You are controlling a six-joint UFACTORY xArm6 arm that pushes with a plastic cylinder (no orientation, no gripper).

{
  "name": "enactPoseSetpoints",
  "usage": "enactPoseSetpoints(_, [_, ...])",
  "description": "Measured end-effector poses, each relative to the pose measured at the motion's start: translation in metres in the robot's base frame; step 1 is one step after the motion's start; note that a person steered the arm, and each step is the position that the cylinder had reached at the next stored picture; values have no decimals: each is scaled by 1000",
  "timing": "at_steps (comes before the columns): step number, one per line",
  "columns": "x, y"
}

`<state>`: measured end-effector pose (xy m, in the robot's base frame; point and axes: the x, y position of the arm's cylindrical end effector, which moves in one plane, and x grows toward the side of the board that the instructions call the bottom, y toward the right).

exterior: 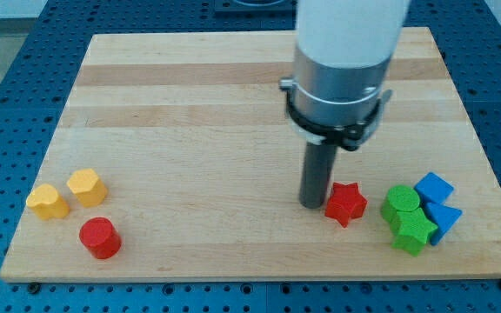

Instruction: Push the red circle below the red star

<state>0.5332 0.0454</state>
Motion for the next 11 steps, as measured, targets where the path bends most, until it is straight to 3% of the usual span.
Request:
enactPoseSetpoints(2, [-78,-150])
enactPoseSetpoints(3, [-76,-258])
enactPoseSetpoints(4, [-43,-349])
enactPoseSetpoints(5, [-36,-350])
enactPoseSetpoints(7, [74,-340])
enactPoseSetpoints(8, [83,-314])
enactPoseSetpoints(11, [37,-167])
